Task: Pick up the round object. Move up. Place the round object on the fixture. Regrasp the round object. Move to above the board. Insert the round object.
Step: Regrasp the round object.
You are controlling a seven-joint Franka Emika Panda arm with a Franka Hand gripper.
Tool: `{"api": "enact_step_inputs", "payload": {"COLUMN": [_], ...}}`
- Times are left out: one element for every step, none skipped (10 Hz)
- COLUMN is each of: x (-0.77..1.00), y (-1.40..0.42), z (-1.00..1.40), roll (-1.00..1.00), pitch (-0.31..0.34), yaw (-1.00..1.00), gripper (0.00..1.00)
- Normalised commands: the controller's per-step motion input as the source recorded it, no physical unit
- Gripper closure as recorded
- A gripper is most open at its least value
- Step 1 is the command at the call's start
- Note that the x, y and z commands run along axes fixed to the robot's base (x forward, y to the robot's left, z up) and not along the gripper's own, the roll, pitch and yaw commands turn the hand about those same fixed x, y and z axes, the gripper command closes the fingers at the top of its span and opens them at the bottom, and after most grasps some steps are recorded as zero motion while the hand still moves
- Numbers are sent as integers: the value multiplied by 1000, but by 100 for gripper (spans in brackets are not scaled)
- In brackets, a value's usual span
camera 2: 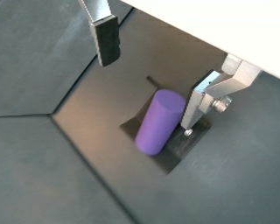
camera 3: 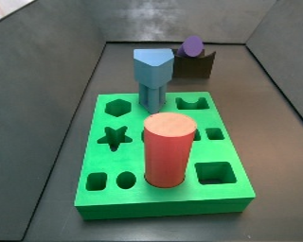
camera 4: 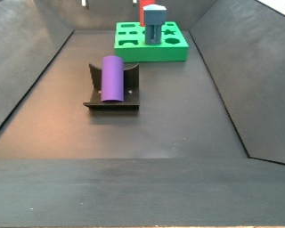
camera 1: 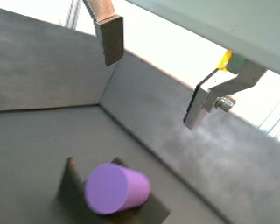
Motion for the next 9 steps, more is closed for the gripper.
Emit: {"api": "enact_step_inputs", "payload": {"x": [88, 92, 93, 98, 95, 82, 33, 35, 46], "y": [-37, -37, -40, -41, -39, -27, 76, 75, 69], "z": [-12, -17, -13, -18, -15, -2, -1000, -1000, -1000], "roll": [1000, 944, 815, 557, 378, 235, 164, 140, 122], "pitch": [119, 146, 143, 126, 112, 77, 75, 39, 5], "yaw": [87, 120, 129, 150, 162, 171, 131, 134, 132], "gripper": [0, 0, 0, 0, 0, 0, 0, 0, 0]}}
